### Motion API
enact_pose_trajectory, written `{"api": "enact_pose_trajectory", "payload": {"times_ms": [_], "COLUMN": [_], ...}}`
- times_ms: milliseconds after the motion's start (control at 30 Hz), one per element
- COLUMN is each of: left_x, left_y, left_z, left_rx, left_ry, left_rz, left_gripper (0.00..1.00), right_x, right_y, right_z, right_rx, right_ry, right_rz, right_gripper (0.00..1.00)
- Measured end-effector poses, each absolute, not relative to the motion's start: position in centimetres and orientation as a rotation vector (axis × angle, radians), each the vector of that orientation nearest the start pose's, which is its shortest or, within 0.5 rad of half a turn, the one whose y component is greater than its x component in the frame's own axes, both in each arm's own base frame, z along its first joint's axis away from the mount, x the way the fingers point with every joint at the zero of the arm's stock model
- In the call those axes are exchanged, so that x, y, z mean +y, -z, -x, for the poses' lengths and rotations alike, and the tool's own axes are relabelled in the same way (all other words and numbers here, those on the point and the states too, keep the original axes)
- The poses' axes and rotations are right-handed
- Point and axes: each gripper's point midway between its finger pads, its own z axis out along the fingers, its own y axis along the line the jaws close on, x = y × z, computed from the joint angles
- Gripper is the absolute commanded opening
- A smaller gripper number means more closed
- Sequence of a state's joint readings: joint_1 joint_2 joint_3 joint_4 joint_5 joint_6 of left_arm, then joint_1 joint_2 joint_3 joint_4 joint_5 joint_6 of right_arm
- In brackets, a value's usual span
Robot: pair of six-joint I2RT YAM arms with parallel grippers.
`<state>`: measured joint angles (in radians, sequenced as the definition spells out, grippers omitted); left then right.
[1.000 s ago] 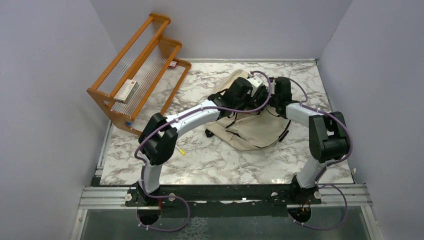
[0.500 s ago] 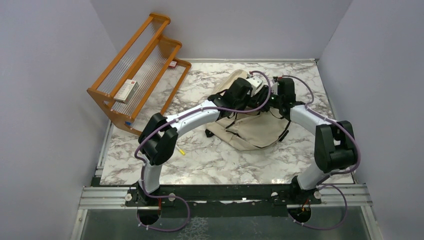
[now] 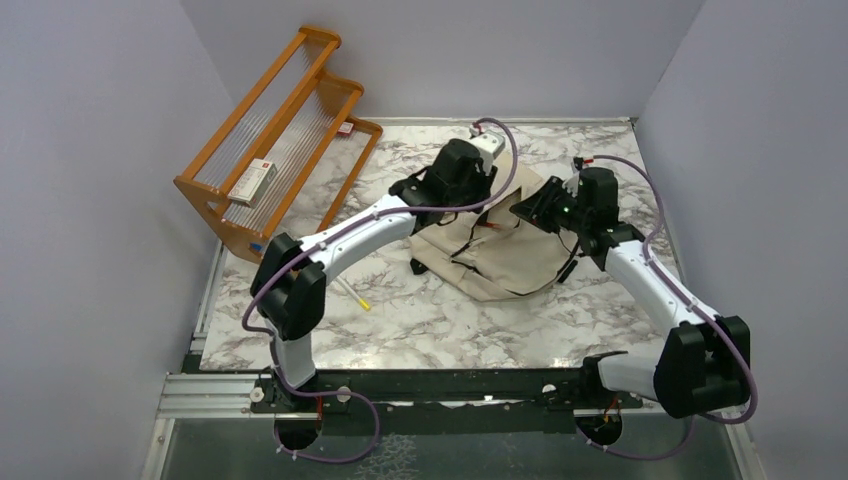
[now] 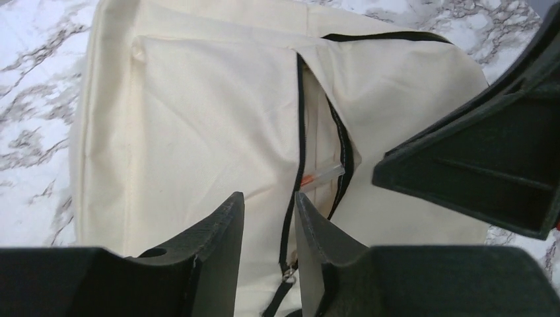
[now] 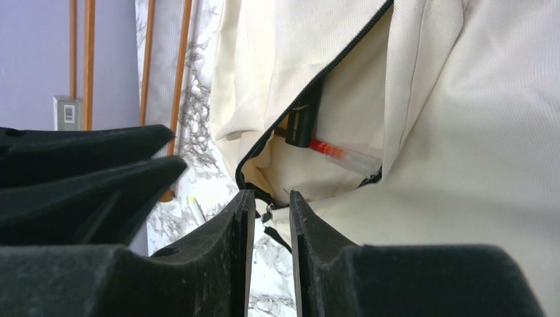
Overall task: Pack the student bag
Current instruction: Place the stationery in the student bag, then pick up the stationery from the center of the board.
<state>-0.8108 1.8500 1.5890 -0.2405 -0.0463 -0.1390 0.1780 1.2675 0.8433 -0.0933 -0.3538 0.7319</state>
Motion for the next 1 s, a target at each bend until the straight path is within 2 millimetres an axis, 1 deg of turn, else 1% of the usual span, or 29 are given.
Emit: {"api": "enact_pose_trajectory", "payload": {"times_ms": [100, 133, 200, 267, 300, 333, 367, 400, 500, 633, 733, 833, 933, 1000], "left_x": [-37.3, -36.2, -33.8, -30.9, -29.0, -27.5, -25.5, -24.0, -20.2, -17.2, -15.4, -14.2, -13.2, -12.4], "left_y": [-21.5, -21.8, -22.1, -22.0, -21.7, -21.6, -21.1, -20.7, -18.9, -16.5, -15.0, -13.9, -13.5, -12.6], "left_z": [-37.4, -37.4, -37.3, -37.1, -37.0, -37.0, -36.9, -36.9, -35.7, -33.2, -31.7, -30.8, -30.6, -30.0], "left_rx": [2.019, 2.025, 2.042, 2.066, 2.085, 2.095, 2.110, 2.121, 2.169, 2.209, 2.229, 2.241, 2.228, 2.247], "left_ry": [0.547, 0.549, 0.551, 0.543, 0.530, 0.521, 0.499, 0.472, 0.384, 0.300, 0.254, 0.204, 0.161, 0.106], "left_rz": [-0.603, -0.571, -0.491, -0.397, -0.333, -0.278, -0.204, -0.139, 0.048, 0.235, 0.363, 0.461, 0.566, 0.619], "left_gripper": [0.38, 0.38, 0.38, 0.39, 0.40, 0.43, 0.46, 0.49, 0.52, 0.53, 0.53, 0.54, 0.54, 0.52], "right_x": [14.9, 14.7, 14.5, 14.2, 14.1, 13.9, 13.9, 13.8, 13.5, 13.4, 13.4, 13.4, 13.4, 13.4], "right_y": [-18.0, -18.0, -18.1, -18.3, -18.2, -18.2, -18.1, -17.9, -17.7, -17.6, -17.7, -17.7, -17.7, -17.6], "right_z": [-34.2, -33.9, -33.5, -33.3, -33.2, -33.2, -33.2, -33.2, -33.1, -33.2, -33.2, -33.2, -33.2, -33.2], "right_rx": [2.154, 2.153, 2.151, 2.147, 2.147, 2.147, 2.151, 2.156, 2.163, 2.162, 2.163, 2.163, 2.162, 2.162], "right_ry": [-0.897, -0.892, -0.879, -0.862, -0.852, -0.841, -0.833, -0.825, -0.805, -0.797, -0.798, -0.798, -0.798, -0.796], "right_rz": [-0.383, -0.385, -0.392, -0.390, -0.388, -0.387, -0.386, -0.387, -0.389, -0.388, -0.388, -0.388, -0.388, -0.389], "right_gripper": [0.29, 0.29, 0.29, 0.29, 0.29, 0.29, 0.29, 0.29, 0.29, 0.29, 0.29, 0.29, 0.29, 0.29]}}
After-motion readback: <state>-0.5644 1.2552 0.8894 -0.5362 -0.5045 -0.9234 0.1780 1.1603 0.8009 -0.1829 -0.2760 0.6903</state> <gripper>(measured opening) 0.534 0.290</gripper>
